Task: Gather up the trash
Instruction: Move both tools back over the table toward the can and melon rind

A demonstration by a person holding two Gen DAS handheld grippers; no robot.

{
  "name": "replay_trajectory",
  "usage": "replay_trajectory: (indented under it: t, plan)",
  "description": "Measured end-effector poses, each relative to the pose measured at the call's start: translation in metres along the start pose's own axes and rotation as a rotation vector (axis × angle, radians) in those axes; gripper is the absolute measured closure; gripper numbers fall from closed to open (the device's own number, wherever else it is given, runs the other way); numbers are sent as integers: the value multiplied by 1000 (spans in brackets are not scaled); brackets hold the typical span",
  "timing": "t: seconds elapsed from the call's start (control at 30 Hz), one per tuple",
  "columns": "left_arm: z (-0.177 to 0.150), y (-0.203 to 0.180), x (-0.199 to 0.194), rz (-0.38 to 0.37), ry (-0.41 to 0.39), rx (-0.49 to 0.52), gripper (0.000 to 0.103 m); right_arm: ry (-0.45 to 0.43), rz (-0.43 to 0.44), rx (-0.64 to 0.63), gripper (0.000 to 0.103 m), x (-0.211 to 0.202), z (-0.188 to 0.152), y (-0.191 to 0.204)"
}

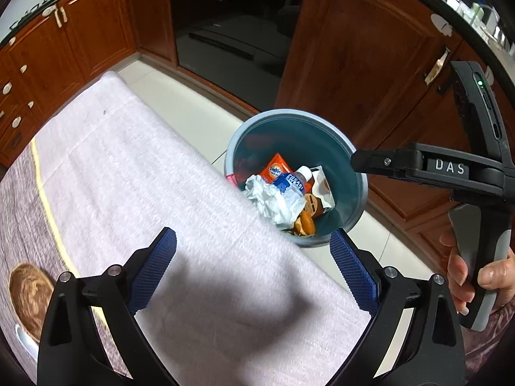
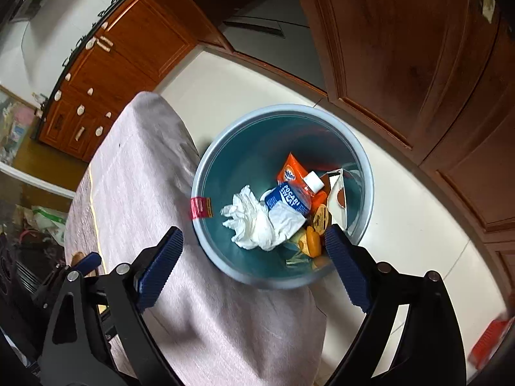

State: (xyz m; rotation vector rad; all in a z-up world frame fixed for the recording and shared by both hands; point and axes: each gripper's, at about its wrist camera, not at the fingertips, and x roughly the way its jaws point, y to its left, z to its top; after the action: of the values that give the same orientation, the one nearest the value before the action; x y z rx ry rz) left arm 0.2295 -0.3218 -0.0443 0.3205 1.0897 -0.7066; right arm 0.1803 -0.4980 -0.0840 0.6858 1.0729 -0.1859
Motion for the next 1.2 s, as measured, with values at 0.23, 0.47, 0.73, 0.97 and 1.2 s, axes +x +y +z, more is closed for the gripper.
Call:
replay_trajectory:
  t: [0.23, 0.47, 0.73, 0.97, 1.2]
  plan:
    - [-20, 16, -32, 12, -38, -36, 7, 6, -16, -70, 17, -13, -20, 31]
    - [-53, 53, -74, 37, -86, -93, 6, 2, 2, -154, 17, -27, -45, 81]
    - [-109, 112, -115, 110, -107, -168, 5, 45, 27, -252, 16, -21, -85, 147]
    - [-170, 173, -141, 207, -98, -209, 5, 101, 33, -341, 16, -6, -122, 201]
    - [-227, 231, -155, 243, -73, -231, 5, 160, 19, -415, 16, 14, -157, 246]
